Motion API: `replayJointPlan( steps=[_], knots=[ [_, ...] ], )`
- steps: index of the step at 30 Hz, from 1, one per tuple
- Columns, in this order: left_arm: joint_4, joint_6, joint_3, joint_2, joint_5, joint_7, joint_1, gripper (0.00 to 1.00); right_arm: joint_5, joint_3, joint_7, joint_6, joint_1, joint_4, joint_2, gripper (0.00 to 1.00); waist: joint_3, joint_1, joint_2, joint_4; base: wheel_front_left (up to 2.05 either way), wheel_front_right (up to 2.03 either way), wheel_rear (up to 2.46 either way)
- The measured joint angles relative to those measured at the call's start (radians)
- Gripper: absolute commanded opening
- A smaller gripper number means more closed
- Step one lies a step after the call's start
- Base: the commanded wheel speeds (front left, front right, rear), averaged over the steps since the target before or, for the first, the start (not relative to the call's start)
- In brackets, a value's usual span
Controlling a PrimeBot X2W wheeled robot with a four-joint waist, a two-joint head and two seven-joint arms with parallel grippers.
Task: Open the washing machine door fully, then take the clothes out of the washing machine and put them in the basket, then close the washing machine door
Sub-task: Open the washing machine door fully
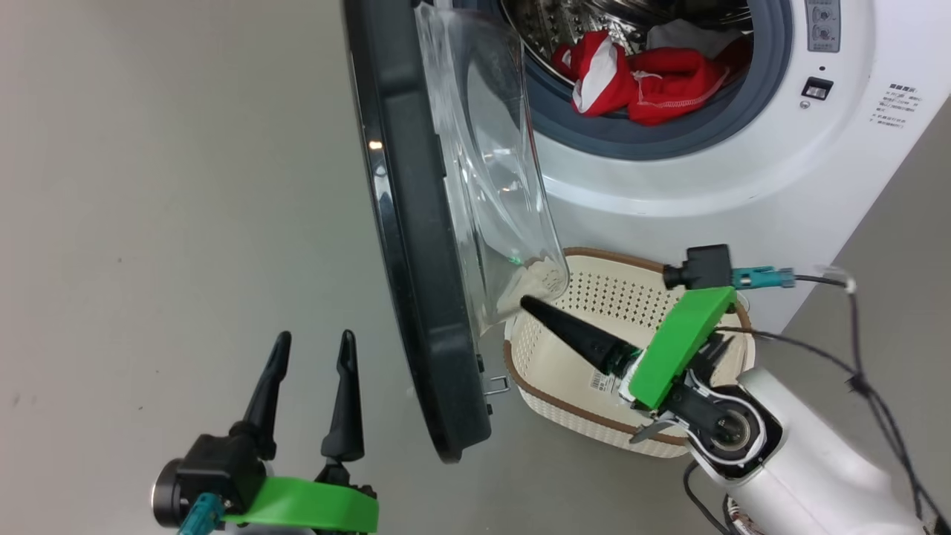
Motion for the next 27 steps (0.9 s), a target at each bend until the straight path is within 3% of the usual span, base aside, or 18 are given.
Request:
replayJointPlan(
  steps=[7, 14, 20, 27],
  knots=[
    [-0.008, 0.013, 0.011, 0.0, 0.0, 0.0, 0.021, 1.0, -0.327, 0.058, -0.278, 0.0, 0.007, 0.028, -0.032, 1.0, -0.023, 0.0, 0.0, -0.004, 0.0, 0.0, 0.0],
    [-0.009, 0.012, 0.021, 0.001, 0.009, 0.0, 0.042, 1.0, -0.557, 0.052, -0.485, 0.0, 0.03, 0.162, 0.004, 1.0, -0.048, 0.0, 0.0, -0.018, 0.0, 0.0, 0.0],
    [-0.011, 0.002, 0.026, 0.002, 0.03, 0.0, 0.055, 1.0, -0.81, -0.082, -0.542, 0.001, 0.054, 0.278, 0.063, 1.0, -0.073, 0.0, 0.0, -0.022, 0.0, 0.0, 0.0],
    [-0.036, -0.007, 0.034, 0.004, 0.048, 0.0, 0.069, 1.0, -1.181, -0.355, -0.547, 0.001, 0.183, 0.122, 0.116, 1.0, -0.088, 0.0, 0.0, -0.02, 0.0, 0.0, 0.0]
  ],
)
